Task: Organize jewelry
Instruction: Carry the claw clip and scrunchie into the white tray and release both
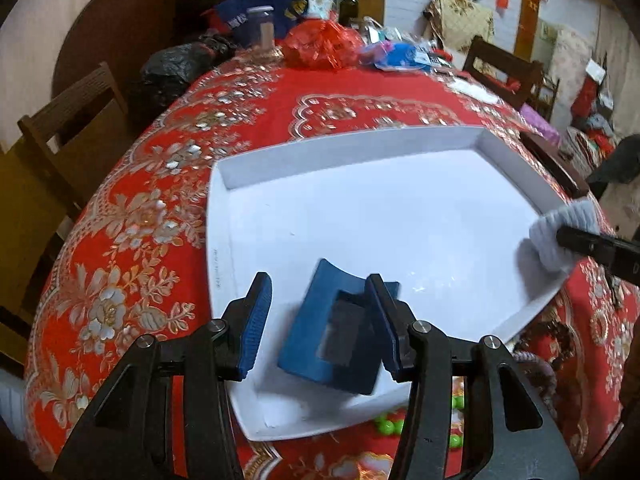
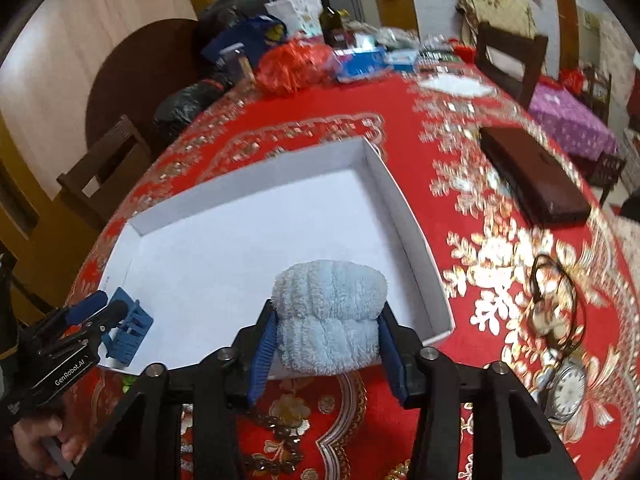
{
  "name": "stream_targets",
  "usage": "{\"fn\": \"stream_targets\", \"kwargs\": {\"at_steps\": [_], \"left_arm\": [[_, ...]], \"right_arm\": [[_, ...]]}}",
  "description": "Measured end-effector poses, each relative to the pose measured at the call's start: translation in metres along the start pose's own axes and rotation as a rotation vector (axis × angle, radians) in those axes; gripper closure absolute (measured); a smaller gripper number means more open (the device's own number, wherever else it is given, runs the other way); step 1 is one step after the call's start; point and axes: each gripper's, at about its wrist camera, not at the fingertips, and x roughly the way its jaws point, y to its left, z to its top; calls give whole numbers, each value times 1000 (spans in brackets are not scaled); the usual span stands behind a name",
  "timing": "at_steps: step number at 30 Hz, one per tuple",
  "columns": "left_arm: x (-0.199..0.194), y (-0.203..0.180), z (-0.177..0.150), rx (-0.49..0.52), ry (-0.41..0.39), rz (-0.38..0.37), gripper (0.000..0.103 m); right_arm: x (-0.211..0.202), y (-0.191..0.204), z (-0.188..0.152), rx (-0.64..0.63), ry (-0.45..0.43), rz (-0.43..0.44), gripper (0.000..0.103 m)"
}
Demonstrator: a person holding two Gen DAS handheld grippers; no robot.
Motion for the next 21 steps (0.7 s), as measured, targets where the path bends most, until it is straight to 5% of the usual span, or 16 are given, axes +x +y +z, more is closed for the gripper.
{"fn": "stream_targets", "kwargs": {"at_steps": [3, 15, 21], "left_arm": [[3, 10, -3, -19, -3, 21, 37], [-1, 9, -16, 92, -42, 17, 38], [-15, 9, -2, 67, -58, 10, 37]], "right_arm": [[-2, 0, 0, 4, 4, 6, 51], [-14, -7, -9, 110, 34, 108, 42], [-43, -10, -4, 151, -109, 151, 42]]}}
